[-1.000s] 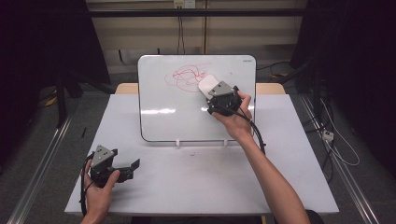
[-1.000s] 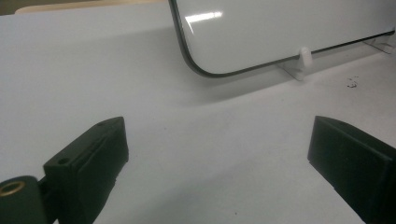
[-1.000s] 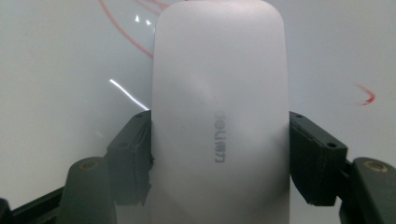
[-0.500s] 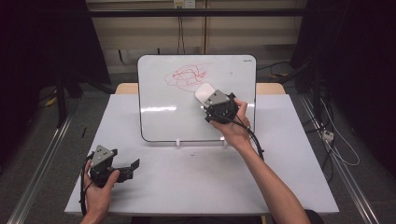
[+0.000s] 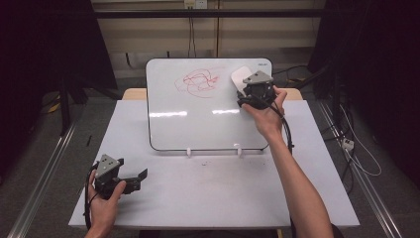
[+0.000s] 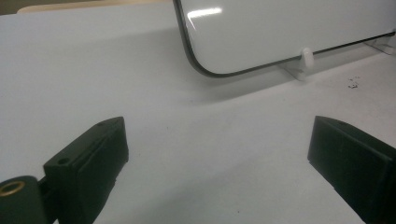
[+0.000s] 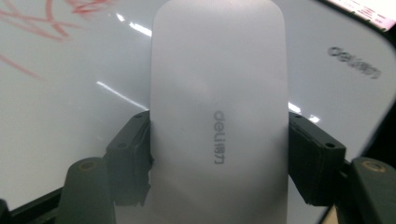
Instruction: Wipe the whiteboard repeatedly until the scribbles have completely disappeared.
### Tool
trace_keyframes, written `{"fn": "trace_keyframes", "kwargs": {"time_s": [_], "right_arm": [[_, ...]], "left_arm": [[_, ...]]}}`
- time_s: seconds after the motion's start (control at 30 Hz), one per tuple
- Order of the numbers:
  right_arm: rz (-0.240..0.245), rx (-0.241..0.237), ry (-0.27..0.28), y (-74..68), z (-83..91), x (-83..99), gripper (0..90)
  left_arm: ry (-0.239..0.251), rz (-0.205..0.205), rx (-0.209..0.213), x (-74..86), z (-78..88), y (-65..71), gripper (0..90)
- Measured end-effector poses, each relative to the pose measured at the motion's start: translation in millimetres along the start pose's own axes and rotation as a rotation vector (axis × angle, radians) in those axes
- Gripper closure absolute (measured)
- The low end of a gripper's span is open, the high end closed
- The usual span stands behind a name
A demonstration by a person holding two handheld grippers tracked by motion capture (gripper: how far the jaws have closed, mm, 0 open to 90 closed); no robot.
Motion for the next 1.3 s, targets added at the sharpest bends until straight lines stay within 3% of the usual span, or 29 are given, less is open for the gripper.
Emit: {"fn": "trace_keyframes", "kwargs": {"time_s": [0.17,0.3,0.43,0.53,0.73,0.77,1.1,1.3], "right_arm": [[-0.036,0.006,-0.009,14.4,-1.1,-3.1,31.5],[-0.030,0.026,-0.009,9.5,1.9,-0.2,31.5],[-0.015,0.015,-0.030,3.8,4.5,9.3,31.5],[-0.002,-0.010,-0.030,-4.1,8.2,22.2,31.5],[0.041,-0.030,-0.043,-20.6,12.2,31.3,31.5],[0.059,-0.039,-0.045,-29.0,12.9,34.0,31.5],[0.133,-0.057,-0.029,-64.3,12.6,36.4,31.5],[0.151,-0.084,-0.013,-80.9,10.0,33.4,31.5]], "left_arm": [[0.001,0.001,0.003,-0.1,-0.1,0.1,5.0],[0.005,0.001,0.001,-0.7,0.8,0.2,4.9],[-0.003,-0.009,0.006,-0.7,0.9,0.5,4.9],[-0.004,-0.012,0.009,-1.3,0.1,3.1,4.9],[-0.010,-0.018,0.012,-1.1,-2.2,5.2,4.9],[-0.011,-0.019,0.010,-0.9,-2.5,5.3,4.9],[-0.008,-0.012,0.012,-1.0,-3.5,5.9,4.9],[-0.007,-0.013,0.013,-1.2,-4.1,5.8,4.9]]}}
Point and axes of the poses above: each handheld gripper's, and its own axes: z roughly backward along the jaws, x roughly out of its underside, y roughly to its right, the point moved 2 cm from there along -z, roughly forward along the jaws, and after that the axes turned 4 degrees about y, right-handed, at the moved point
